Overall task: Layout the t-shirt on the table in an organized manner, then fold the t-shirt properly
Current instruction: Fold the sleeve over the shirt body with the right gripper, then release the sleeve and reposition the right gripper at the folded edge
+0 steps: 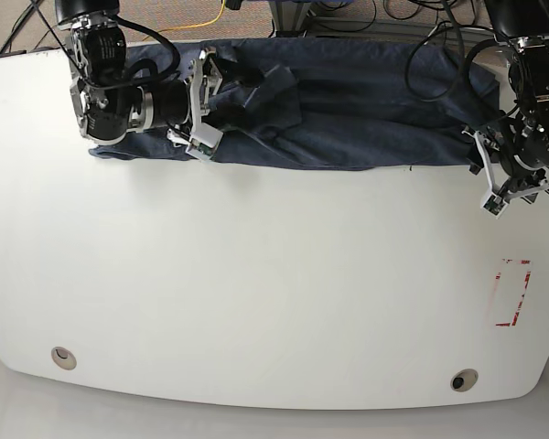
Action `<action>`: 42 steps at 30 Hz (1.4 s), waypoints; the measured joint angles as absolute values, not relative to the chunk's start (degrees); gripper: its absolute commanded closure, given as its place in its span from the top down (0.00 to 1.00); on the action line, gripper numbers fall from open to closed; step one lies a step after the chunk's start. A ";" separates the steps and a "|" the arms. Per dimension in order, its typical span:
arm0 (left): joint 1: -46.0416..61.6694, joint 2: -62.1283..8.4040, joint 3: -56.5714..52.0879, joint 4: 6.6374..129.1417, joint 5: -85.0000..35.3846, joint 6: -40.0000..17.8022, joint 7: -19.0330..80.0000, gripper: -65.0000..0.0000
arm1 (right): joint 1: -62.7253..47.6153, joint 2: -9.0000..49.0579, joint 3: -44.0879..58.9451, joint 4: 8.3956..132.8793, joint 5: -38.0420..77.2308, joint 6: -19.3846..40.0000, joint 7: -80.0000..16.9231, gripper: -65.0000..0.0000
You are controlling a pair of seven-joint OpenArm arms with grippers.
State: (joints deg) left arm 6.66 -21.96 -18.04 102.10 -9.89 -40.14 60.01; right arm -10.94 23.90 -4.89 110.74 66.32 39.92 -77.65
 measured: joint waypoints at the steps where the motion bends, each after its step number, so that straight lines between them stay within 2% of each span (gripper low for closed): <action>1: 6.68 -21.96 -18.04 102.10 -9.89 -40.12 60.01 0.56 | -11.44 24.14 -4.89 111.02 66.39 39.90 -77.62 0.71; 9: 6.66 -21.93 -18.04 102.10 -9.93 -40.14 60.01 0.56 | -12.43 26.02 -4.10 111.00 66.28 39.90 -79.55 0.71; 16: 6.66 -21.96 -18.04 102.13 -9.91 -40.12 60.01 0.56 | -10.22 25.36 3.25 110.93 65.56 39.90 -79.09 0.71; 21: 6.66 -21.91 -18.04 102.17 -10.13 -40.12 59.99 0.56 | -6.57 23.33 7.03 110.83 58.37 39.86 -78.91 0.72; 32: 6.70 -21.93 -18.04 102.17 -10.13 -40.12 60.01 0.56 | -0.64 20.62 1.28 100.31 45.95 39.86 -78.65 0.71; 40: 6.81 -21.96 -18.04 102.17 -10.11 -40.12 60.01 0.56 | 0.51 20.97 0.25 95.81 42.72 39.90 -74.22 0.70; 42: 6.81 -21.89 -18.04 102.17 -10.13 -40.14 60.01 0.56 | 0.38 21.71 0.19 95.59 42.85 39.94 -74.22 0.66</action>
